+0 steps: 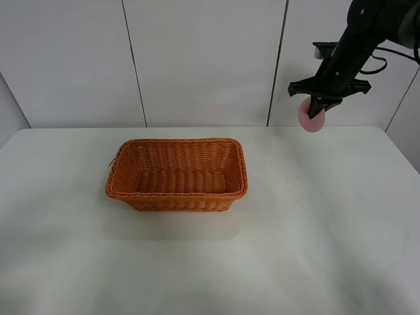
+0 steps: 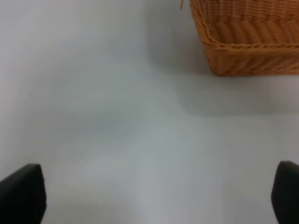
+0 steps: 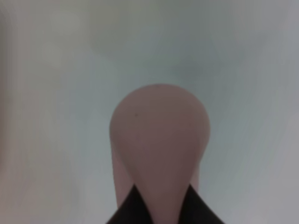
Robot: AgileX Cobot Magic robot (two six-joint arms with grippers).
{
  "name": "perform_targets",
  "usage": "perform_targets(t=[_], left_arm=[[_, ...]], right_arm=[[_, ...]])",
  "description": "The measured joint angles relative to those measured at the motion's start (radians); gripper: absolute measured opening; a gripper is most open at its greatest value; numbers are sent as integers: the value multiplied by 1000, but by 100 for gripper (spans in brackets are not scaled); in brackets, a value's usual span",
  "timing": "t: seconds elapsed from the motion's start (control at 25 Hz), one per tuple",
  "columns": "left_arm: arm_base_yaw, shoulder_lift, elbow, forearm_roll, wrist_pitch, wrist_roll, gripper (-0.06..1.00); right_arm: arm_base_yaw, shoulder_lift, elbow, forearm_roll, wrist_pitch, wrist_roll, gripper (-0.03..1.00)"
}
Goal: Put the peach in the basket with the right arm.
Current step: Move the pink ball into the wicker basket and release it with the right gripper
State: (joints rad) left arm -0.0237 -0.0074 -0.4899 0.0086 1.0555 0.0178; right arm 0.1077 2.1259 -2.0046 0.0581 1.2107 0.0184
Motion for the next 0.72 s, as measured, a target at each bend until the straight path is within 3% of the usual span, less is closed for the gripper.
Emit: perform_targets(t=[0.28,0.72], left_arm=[[0,0,0,0,0,0,99],[0,0,0,0,0,0,99]], right_arm=[[38,0,-10,17,5,5,-1],[363,-5,-10,-2,4,5,-1]])
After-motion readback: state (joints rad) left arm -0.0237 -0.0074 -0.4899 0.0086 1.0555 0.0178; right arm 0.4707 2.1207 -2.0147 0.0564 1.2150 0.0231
